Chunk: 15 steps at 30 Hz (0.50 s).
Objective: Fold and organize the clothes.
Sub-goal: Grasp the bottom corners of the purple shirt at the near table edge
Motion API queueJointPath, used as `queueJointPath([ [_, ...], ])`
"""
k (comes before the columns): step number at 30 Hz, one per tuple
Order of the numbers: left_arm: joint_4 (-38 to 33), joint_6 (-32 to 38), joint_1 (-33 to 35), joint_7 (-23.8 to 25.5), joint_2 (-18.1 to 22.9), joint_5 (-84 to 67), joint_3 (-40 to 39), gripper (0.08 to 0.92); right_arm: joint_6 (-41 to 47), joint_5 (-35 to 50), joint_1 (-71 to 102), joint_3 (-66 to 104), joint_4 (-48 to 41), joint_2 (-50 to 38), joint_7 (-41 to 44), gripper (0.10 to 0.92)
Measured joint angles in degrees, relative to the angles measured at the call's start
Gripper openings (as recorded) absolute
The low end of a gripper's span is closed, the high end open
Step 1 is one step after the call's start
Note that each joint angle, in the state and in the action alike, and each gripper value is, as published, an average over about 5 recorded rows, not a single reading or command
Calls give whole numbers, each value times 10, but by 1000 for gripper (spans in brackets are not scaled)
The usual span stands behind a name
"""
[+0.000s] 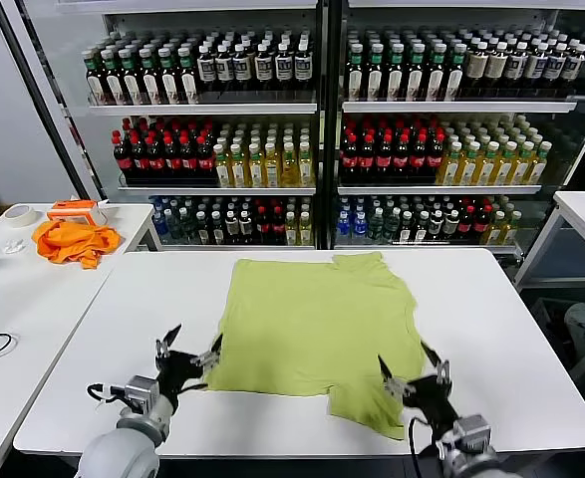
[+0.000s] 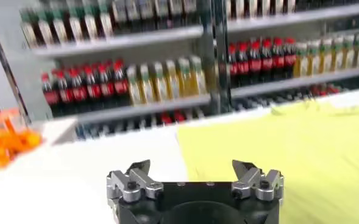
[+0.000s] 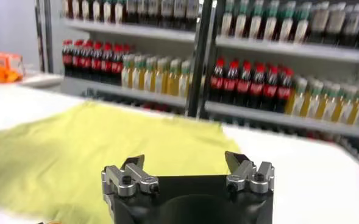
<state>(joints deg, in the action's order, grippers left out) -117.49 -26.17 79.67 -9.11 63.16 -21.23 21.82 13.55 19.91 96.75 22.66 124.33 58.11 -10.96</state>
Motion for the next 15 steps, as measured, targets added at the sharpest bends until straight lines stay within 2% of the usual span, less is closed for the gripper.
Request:
queueJointPath([
  [15, 10, -49, 23, -12, 2, -24, -2, 820, 10, 27, 16, -34, -7, 11, -32, 821],
])
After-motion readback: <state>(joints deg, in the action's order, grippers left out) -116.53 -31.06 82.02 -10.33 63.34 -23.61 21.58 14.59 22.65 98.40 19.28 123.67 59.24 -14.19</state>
